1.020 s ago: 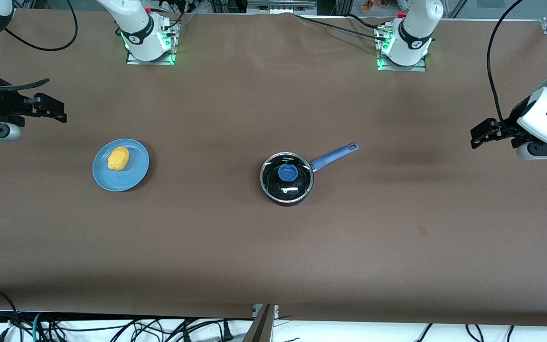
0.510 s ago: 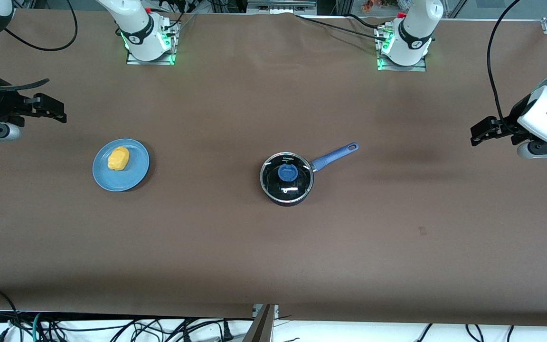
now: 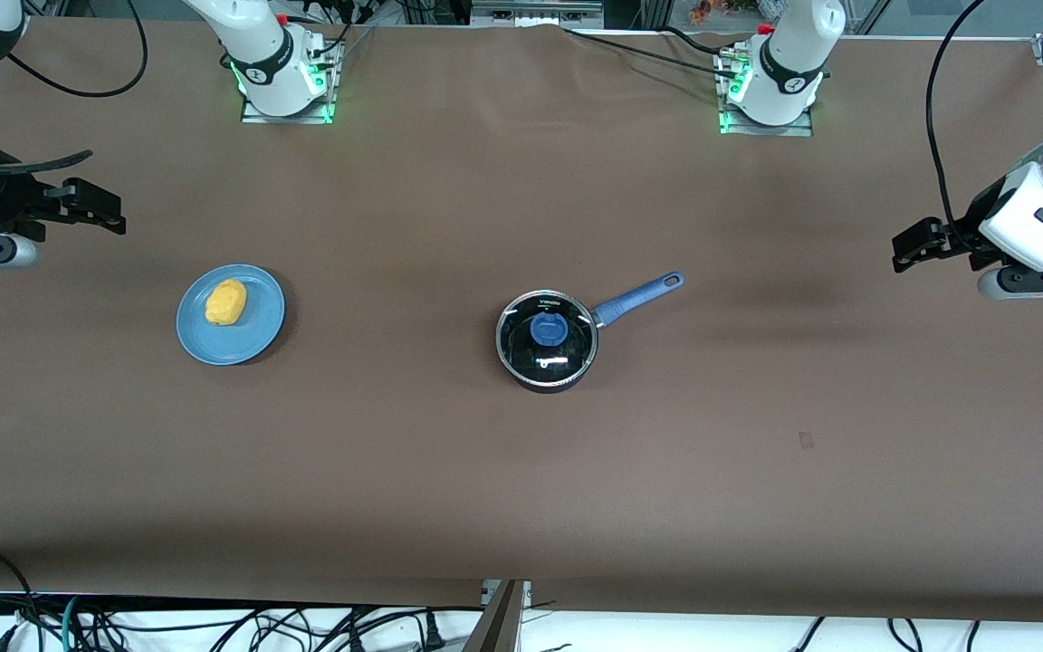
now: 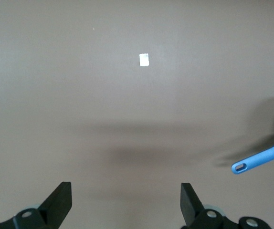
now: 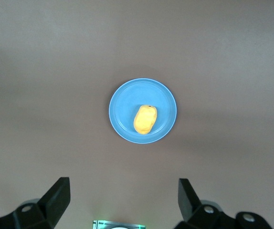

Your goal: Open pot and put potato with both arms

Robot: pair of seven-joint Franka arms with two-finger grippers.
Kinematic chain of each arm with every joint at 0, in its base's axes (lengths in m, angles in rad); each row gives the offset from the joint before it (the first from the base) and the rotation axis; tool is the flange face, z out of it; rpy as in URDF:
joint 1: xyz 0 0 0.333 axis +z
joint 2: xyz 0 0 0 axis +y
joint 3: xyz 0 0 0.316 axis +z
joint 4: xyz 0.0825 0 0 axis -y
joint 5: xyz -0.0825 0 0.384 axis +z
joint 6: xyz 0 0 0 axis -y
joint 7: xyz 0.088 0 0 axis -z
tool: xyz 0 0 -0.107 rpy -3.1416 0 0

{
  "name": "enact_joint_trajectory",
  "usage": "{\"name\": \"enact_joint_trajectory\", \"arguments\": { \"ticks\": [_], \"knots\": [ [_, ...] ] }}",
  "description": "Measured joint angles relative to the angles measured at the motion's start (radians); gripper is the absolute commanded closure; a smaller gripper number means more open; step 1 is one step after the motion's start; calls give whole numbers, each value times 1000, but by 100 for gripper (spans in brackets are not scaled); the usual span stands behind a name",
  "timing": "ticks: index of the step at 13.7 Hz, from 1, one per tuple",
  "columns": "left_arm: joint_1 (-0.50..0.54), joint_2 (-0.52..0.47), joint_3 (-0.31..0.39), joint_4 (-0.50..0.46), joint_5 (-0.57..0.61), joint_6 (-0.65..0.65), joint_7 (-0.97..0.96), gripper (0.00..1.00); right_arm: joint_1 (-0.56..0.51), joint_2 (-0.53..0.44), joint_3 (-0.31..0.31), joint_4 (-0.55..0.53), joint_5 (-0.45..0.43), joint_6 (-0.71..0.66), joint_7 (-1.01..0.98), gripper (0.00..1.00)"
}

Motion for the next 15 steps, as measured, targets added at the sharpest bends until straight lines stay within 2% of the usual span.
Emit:
{"name": "enact_joint_trajectory", "arguments": {
  "ticks": [15],
  "knots": [
    [0,4,0,1,-31,-11,-3,0,-1,0,0,0,0,0,0,0]
  ]
}}
